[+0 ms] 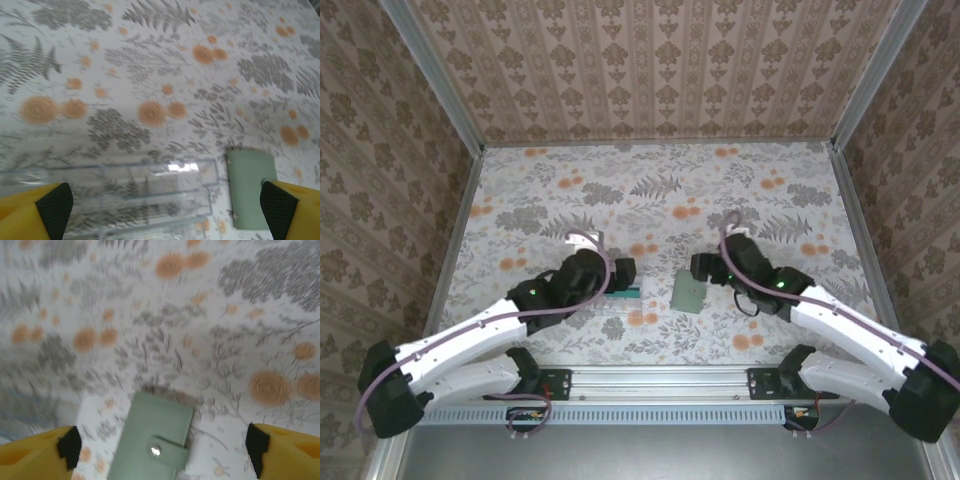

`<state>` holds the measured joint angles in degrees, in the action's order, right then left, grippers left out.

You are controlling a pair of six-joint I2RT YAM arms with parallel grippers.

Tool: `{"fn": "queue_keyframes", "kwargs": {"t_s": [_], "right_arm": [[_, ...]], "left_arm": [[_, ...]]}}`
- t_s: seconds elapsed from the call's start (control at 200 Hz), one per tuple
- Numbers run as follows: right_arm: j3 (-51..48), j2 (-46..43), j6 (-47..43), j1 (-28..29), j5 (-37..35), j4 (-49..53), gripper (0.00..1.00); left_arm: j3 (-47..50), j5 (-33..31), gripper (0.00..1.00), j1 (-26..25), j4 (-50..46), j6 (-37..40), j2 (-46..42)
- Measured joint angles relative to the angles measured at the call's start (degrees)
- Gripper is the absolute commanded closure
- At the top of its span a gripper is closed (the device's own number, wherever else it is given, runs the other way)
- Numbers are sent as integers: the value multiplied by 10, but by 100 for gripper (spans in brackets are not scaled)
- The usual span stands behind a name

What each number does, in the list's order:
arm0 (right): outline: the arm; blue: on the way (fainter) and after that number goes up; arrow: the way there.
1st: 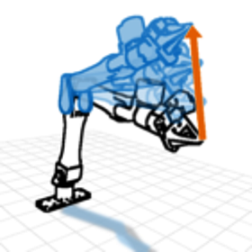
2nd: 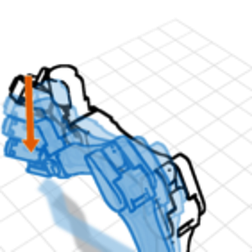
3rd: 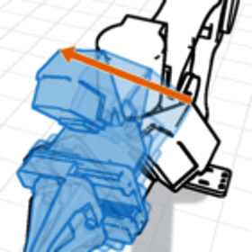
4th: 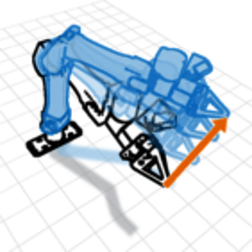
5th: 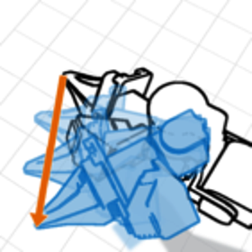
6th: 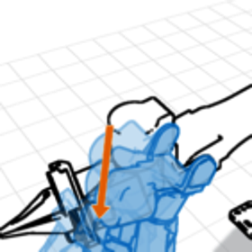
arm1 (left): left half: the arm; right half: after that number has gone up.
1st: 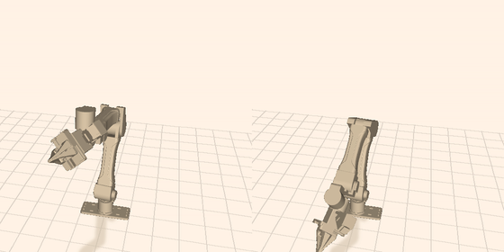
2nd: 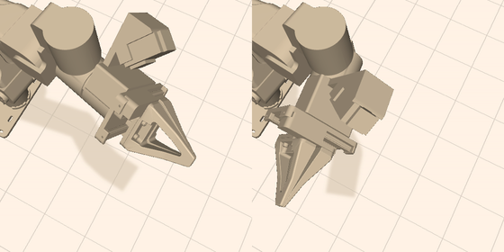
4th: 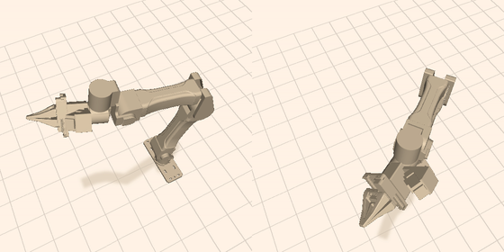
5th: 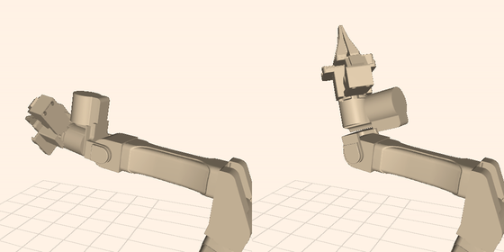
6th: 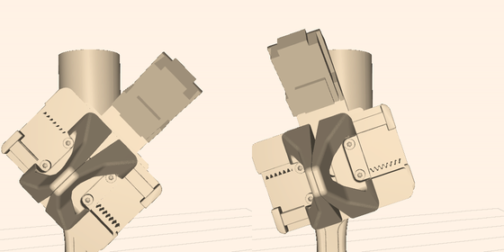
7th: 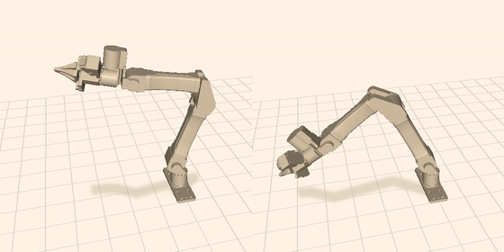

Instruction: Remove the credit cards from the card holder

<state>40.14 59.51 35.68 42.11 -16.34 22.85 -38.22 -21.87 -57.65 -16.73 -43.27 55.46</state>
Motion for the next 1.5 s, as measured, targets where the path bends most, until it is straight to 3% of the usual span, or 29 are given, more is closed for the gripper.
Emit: {"fn": "queue_keyframes", "kwargs": {"t_s": [0.085, 0.205, 0.315, 0.8, 1.5], "right_arm": [[1, 52, 17, 56, -33, 13, 47], [7, 127, 26, 97, -56, 24, 50], [29, 189, 29, 111, -64, 32, 62], [97, 316, 21, 113, -73, 40, 60], [86, 278, 34, 113, -73, 70, 60]], "left_arm": [[0, -19, 0, -30, 4, -18, 21], [0, -36, 0, -43, 5, -35, 28], [5, -52, 0, -43, 6, -44, 17], [30, -67, 0, -44, 9, -61, -8], [30, -67, 0, -45, 9, -61, -4]]}}
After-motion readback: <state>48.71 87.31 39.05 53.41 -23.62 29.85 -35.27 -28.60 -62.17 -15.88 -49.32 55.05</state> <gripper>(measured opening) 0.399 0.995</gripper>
